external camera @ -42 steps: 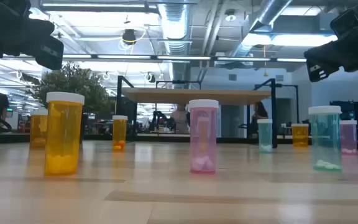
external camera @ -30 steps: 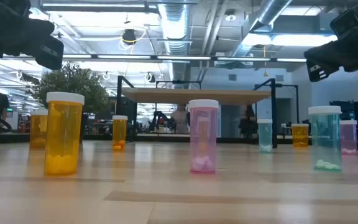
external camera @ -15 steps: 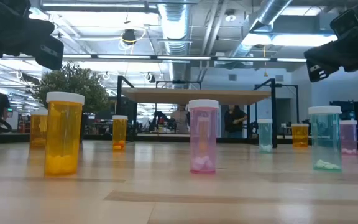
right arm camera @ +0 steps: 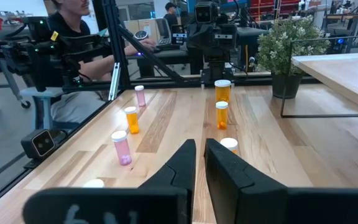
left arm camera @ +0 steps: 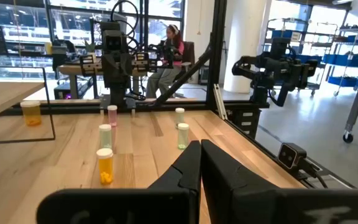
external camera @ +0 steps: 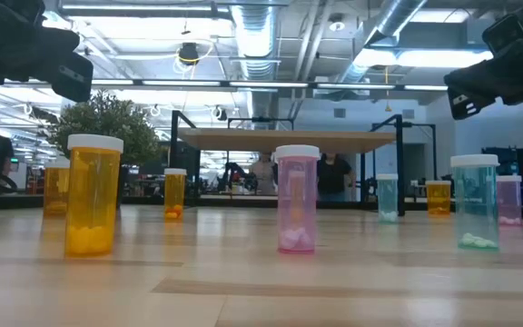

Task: Pick and place medicine bottles onto shelf by color

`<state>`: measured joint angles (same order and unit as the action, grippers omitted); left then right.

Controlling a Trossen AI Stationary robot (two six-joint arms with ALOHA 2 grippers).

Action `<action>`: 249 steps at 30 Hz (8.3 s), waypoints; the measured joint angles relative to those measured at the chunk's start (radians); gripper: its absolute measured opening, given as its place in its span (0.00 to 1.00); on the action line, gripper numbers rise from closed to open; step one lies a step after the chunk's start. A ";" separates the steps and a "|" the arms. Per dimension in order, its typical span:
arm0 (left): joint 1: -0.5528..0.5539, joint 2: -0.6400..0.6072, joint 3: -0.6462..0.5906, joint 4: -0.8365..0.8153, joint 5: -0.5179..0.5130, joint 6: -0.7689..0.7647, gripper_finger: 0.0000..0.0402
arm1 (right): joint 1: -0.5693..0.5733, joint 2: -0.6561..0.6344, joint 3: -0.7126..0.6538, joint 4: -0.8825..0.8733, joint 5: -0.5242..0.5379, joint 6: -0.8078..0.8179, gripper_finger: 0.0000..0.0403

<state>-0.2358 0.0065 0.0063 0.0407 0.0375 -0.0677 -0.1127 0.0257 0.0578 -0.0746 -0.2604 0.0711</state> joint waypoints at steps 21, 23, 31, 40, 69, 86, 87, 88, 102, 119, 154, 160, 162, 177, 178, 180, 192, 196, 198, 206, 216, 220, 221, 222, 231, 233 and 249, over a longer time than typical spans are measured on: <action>0.000 0.000 0.000 0.000 0.000 0.000 0.00 | 0.000 0.000 0.000 0.000 0.000 0.000 0.15; 0.000 0.000 0.000 0.000 0.000 0.000 0.00 | 0.000 0.000 0.000 0.000 0.000 0.000 0.15; 0.000 0.000 0.000 0.000 0.000 0.000 0.00 | 0.000 0.000 0.000 0.000 0.000 0.000 0.15; 0.000 0.000 0.000 0.000 0.000 0.000 0.00 | 0.000 0.000 0.000 0.000 0.000 0.000 0.15; 0.000 0.000 0.000 0.000 0.000 0.000 0.00 | 0.000 0.000 0.000 0.000 0.000 0.000 0.15; 0.000 0.000 0.000 0.000 0.000 0.000 0.00 | 0.000 0.000 0.000 0.000 0.000 0.000 0.15; 0.000 0.000 0.000 0.000 0.000 0.000 0.00 | 0.000 0.000 0.000 0.000 0.000 0.000 0.15; 0.000 0.000 0.000 0.000 0.000 0.000 0.00 | 0.000 0.000 0.000 0.000 0.000 0.000 0.15; 0.000 0.000 0.000 0.000 0.000 0.000 0.00 | 0.000 0.000 0.000 0.000 0.000 0.000 0.15; 0.000 0.000 0.000 0.037 -0.111 -0.013 0.00 | 0.000 0.000 0.000 0.000 0.000 0.000 0.15; 0.001 0.285 0.285 -0.224 -0.417 -0.146 0.00 | 0.000 0.000 0.000 0.000 0.000 0.000 0.15; 0.001 0.403 0.290 -0.211 -0.297 -0.165 0.00 | 0.000 0.000 0.000 0.000 0.000 0.000 0.15; 0.001 0.425 0.290 -0.209 -0.277 -0.166 0.00 | 0.000 0.000 0.000 0.000 0.000 0.000 0.15; 0.001 0.463 0.359 -0.506 -0.377 -0.364 0.04 | 0.000 0.000 0.000 0.000 0.000 0.000 0.15; 0.001 0.464 0.377 -0.556 -0.390 -0.399 0.05 | 0.000 0.000 0.000 0.000 0.000 0.000 0.15; -0.003 0.466 0.400 -0.612 -0.397 -0.432 0.09 | 0.000 0.000 0.000 0.000 0.000 0.000 0.15; -0.031 0.512 0.404 -0.645 -0.476 -0.495 0.43 | 0.000 0.000 0.000 0.000 0.000 0.000 0.15; -0.019 0.517 0.403 -0.660 -0.525 -0.572 0.49 | 0.000 0.000 0.000 0.000 0.000 0.000 0.15; -0.016 0.517 0.403 -0.640 -0.525 -0.596 0.51 | 0.000 0.000 0.000 0.000 0.000 0.000 0.15; -0.010 0.525 0.442 -0.555 -0.497 -0.568 0.51 | 0.000 0.000 0.000 0.000 0.000 0.000 0.15; 0.041 0.775 0.800 -0.903 -0.461 -0.493 0.52 | 0.000 0.000 0.000 0.000 0.000 0.000 0.15; 0.051 0.883 0.844 -1.008 -0.356 -0.514 0.56 | 0.000 0.000 0.000 0.000 0.000 0.000 0.15; 0.053 0.909 0.845 -1.021 -0.333 -0.521 0.58 | 0.000 0.000 0.000 0.000 0.000 0.000 0.15; 0.053 0.932 0.845 -1.039 -0.310 -0.531 0.61 | 0.000 0.000 0.000 0.000 0.000 0.000 0.15; 0.052 1.113 0.845 -1.195 -0.268 -0.604 0.84 | 0.000 0.000 0.000 0.000 0.000 0.000 0.15; 0.053 1.132 0.845 -1.212 -0.268 -0.608 0.87 | 0.000 0.000 0.000 0.000 0.000 0.000 0.15; 0.097 0.950 0.643 -1.080 -0.220 -0.672 0.89 | 0.000 0.000 0.000 0.000 0.000 0.000 0.15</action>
<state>-0.1393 0.9564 0.6495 -1.0396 -0.1823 -0.7402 -0.1127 0.0257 0.0580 -0.0746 -0.2600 0.0714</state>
